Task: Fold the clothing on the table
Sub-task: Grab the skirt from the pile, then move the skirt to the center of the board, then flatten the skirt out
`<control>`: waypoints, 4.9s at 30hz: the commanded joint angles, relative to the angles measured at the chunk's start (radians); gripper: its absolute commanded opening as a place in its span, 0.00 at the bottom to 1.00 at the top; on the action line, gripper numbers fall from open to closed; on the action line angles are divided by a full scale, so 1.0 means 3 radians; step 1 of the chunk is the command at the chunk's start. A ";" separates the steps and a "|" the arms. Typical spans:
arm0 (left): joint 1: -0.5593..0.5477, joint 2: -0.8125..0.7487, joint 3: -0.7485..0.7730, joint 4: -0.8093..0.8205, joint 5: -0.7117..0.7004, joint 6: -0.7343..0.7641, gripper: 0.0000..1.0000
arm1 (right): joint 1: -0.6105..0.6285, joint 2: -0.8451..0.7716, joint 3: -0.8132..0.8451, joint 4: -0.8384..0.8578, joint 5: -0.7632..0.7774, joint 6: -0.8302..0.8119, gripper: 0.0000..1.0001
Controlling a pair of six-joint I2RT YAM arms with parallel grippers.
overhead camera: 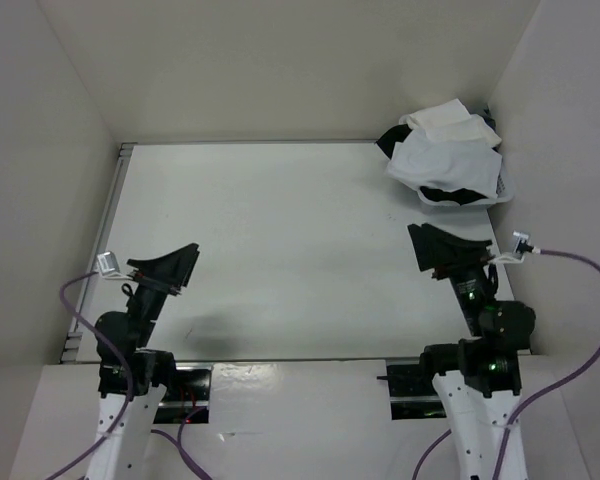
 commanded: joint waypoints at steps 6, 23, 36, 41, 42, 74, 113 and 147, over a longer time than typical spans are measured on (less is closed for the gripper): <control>0.0010 0.0592 0.1062 0.0231 0.0088 0.2320 0.99 | 0.0078 0.2157 0.1515 -0.0554 -0.0429 -0.2215 0.99; -0.0715 0.4009 0.2991 -0.0863 -0.1209 0.3243 0.99 | 0.0698 0.5145 0.4123 -0.2258 0.2262 -0.2578 0.99; -0.1044 0.4337 0.2950 -0.0700 -0.1700 0.3330 0.99 | -0.0551 0.5615 0.4235 -0.2104 0.1740 -0.2435 0.99; -0.1008 0.4419 0.3134 -0.0808 -0.1696 0.3473 0.99 | -0.0622 0.5902 0.4369 -0.2104 0.1592 -0.2405 0.99; -0.0977 0.4449 0.3134 -0.0777 -0.1665 0.3433 0.99 | -0.0582 0.5942 0.4369 -0.2028 0.1592 -0.2404 0.99; -0.1008 0.3882 0.2884 -0.0721 -0.1481 0.3238 0.99 | 0.0241 0.5278 0.5304 -0.2287 0.1857 -0.2552 0.00; -0.1335 0.4127 0.2117 -0.1053 -0.1266 0.2717 0.99 | 0.2231 0.4715 0.3280 -0.1710 0.2047 -0.2742 0.97; -0.0941 0.2587 0.0690 -0.1340 -0.1844 0.1499 0.68 | 0.2292 0.3852 0.2554 -0.1297 0.1444 -0.2583 0.95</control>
